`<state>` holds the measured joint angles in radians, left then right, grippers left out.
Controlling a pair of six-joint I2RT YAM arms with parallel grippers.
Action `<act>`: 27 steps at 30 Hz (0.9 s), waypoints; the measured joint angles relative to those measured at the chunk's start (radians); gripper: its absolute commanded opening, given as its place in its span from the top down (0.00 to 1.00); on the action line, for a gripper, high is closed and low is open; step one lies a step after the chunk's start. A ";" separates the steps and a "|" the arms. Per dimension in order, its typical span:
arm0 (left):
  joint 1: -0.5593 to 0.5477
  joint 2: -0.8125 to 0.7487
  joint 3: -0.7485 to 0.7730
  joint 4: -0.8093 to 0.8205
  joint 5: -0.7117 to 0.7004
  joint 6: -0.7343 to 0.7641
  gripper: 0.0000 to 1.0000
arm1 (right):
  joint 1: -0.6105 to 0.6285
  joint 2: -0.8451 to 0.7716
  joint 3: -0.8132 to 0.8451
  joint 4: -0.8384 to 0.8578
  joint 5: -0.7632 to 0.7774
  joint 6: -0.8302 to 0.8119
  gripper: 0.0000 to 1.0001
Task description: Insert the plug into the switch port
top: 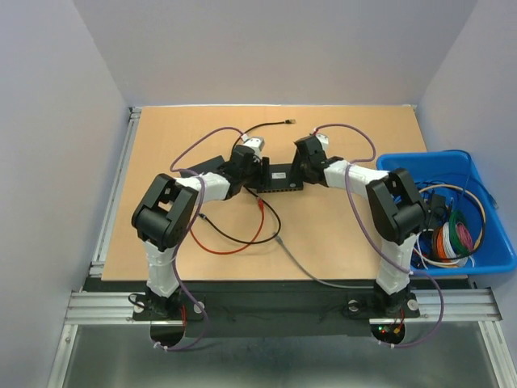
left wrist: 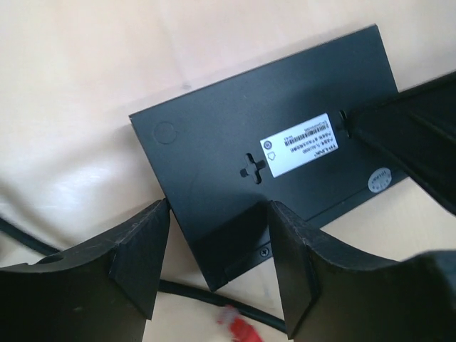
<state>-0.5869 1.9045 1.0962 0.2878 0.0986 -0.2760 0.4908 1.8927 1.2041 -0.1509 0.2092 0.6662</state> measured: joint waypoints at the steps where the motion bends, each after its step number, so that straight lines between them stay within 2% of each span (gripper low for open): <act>1: 0.017 0.000 0.000 0.000 0.003 -0.005 0.33 | 0.000 0.032 0.043 0.001 -0.008 -0.008 0.55; 4: 0.079 0.000 -0.001 0.000 0.011 -0.019 0.33 | -0.001 0.130 0.174 0.012 -0.033 -0.024 0.54; 7: 0.124 0.000 -0.001 0.000 0.029 -0.027 0.33 | -0.001 0.209 0.266 0.036 -0.060 -0.035 0.45; 8: 0.137 0.000 -0.001 -0.001 0.034 -0.030 0.33 | 0.000 0.221 0.283 0.037 -0.064 -0.042 0.36; 11: 0.151 0.000 -0.001 -0.002 0.048 -0.036 0.33 | 0.000 0.231 0.293 0.029 -0.075 -0.064 0.19; 15: 0.149 0.000 -0.002 -0.002 0.051 -0.040 0.31 | 0.002 0.207 0.265 0.025 -0.067 -0.114 0.13; 18: 0.148 -0.006 -0.002 -0.010 0.046 -0.045 0.28 | 0.008 0.093 0.151 0.002 -0.028 -0.161 0.11; 22: 0.147 -0.037 -0.002 -0.033 0.007 -0.049 0.25 | 0.024 -0.146 0.000 -0.021 0.016 -0.213 0.11; 27: 0.147 -0.092 -0.002 -0.047 -0.039 -0.074 0.25 | 0.100 -0.411 -0.146 -0.009 0.043 -0.230 0.27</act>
<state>-0.4397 1.8126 1.0946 0.2409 0.0597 -0.3496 0.5907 1.4818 1.0576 -0.1600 0.2527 0.4362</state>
